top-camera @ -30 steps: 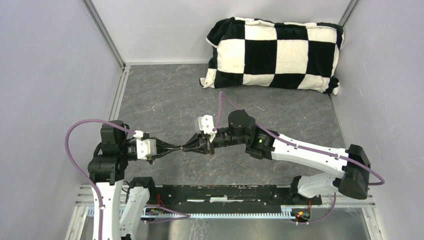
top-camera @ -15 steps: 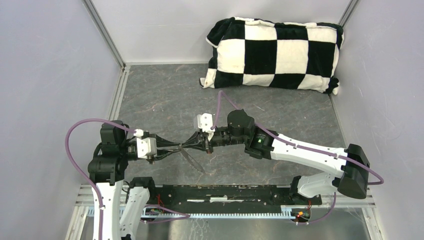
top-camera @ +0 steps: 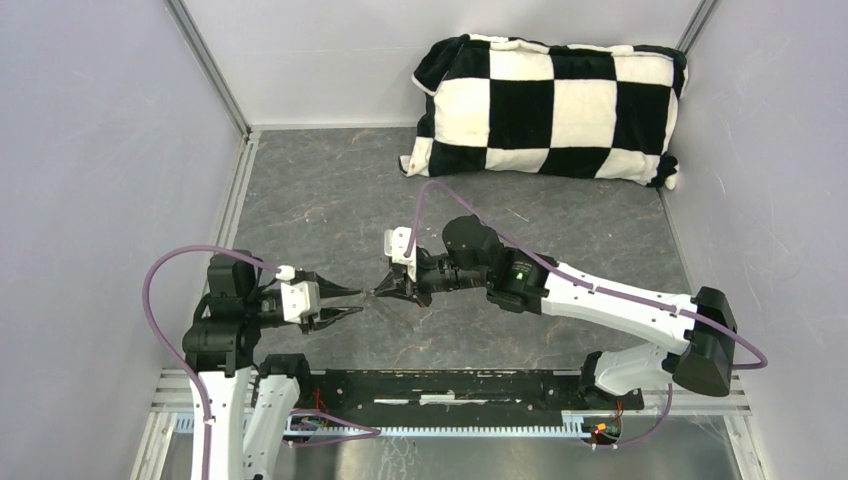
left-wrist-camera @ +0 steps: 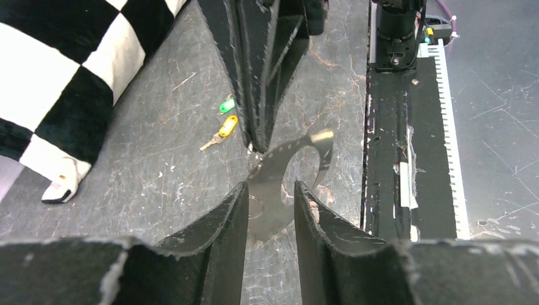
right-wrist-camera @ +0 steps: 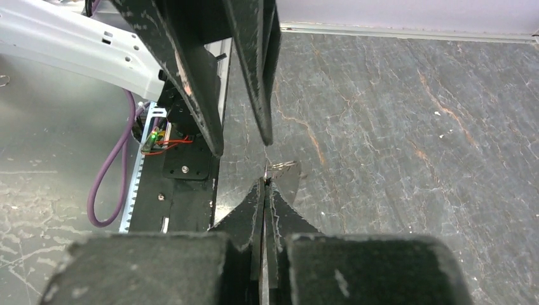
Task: Put the keys on the keyring
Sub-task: Adjust the keyring.
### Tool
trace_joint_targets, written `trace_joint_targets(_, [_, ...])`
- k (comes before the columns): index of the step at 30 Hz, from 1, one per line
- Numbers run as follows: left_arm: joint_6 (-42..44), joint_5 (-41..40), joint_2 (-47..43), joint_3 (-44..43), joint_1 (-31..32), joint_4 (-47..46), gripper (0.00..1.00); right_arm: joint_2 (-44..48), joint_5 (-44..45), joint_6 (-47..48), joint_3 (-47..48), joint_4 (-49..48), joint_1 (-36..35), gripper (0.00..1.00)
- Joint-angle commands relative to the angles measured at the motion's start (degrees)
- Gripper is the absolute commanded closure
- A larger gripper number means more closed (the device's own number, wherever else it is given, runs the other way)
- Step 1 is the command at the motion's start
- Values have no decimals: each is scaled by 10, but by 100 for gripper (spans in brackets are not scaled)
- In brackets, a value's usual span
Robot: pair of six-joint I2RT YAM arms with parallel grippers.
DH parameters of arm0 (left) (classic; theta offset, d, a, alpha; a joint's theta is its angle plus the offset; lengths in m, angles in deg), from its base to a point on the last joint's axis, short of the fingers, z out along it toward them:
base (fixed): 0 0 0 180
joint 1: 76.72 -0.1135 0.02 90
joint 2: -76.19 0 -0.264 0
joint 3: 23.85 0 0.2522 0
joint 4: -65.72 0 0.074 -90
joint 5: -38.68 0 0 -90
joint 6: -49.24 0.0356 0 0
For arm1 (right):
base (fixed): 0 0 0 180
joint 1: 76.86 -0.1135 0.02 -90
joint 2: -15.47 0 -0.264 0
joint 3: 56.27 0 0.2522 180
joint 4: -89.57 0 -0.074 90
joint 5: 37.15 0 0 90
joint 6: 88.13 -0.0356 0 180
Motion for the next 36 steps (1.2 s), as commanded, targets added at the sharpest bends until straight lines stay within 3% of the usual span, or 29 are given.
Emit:
trace_joint_targets(1, [-19,0,-16,19,-1,-9,62,-13,5,17,72,50,0,99])
trace_joint_targets(17, [-31,40,44,20,-1,-9,59,-49,-42,22,101,62,-10,99])
trace_joint_targets(24, [-31,41,34,24,-1,-11,73,-58,-49,22,111,58,-11,99])
trace_joint_targets(27, [-32,30,32,24,0,-11,74,-57,-50,23,112,59,-11,99])
trace_joint_targets(32, [-35,17,30,21,0,-11,63,-53,-50,30,111,68,-11,99])
trace_joint_targets(36, [-37,15,30,18,-1,-11,62,-51,-50,32,110,71,-11,99])
